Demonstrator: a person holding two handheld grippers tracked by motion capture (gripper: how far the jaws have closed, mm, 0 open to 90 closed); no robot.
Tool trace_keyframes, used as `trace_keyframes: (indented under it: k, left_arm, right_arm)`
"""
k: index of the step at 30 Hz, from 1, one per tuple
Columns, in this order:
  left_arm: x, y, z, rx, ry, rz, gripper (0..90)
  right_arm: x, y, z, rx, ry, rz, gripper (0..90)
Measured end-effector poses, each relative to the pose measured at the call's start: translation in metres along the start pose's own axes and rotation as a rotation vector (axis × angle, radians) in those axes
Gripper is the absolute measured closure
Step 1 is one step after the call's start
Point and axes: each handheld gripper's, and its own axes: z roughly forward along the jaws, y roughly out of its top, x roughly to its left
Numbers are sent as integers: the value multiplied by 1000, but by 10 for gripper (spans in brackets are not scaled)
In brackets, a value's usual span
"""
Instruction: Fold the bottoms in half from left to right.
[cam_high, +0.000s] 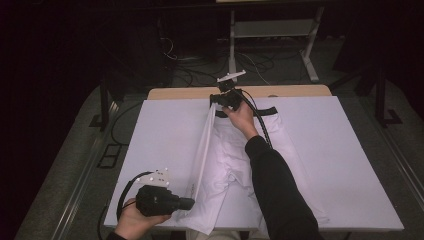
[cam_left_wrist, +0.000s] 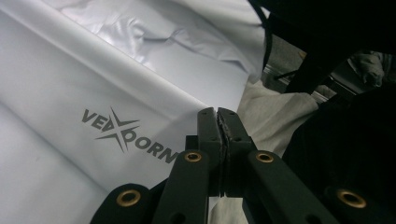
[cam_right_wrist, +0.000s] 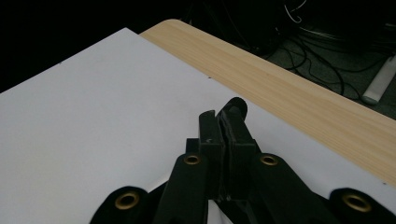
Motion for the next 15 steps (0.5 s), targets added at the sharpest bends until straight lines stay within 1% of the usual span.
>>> trace_keyframes:
  k: [1, 2, 3, 6, 10, 13, 15]
  left_arm:
    - [-1, 1, 1, -2, -2, 7, 874]
    - [-2, 3, 2, -3, -2, 15, 874]
    - [-4, 6, 5, -3, -12, 24, 874]
    - [-5, 8, 8, -5, -17, 29, 874]
    - [-7, 15, 15, -5, -33, 47, 874]
    - [-9, 20, 21, 0, -47, 60, 874]
    - [-11, 25, 28, 3, -57, 75, 874]
  right_arm:
    - [-3, 0, -3, -2, -4, 4, 865]
    - [-3, 0, -3, -2, -4, 4, 865]
    - [-6, 0, -6, -4, -7, 7, 865]
    - [-10, -1, -10, -11, -6, 19, 865]
    - [-14, -2, -14, -11, -9, 22, 865]
    - [-18, -4, -18, -10, -11, 23, 865]
    - [-23, -6, -23, -16, -10, 35, 865]
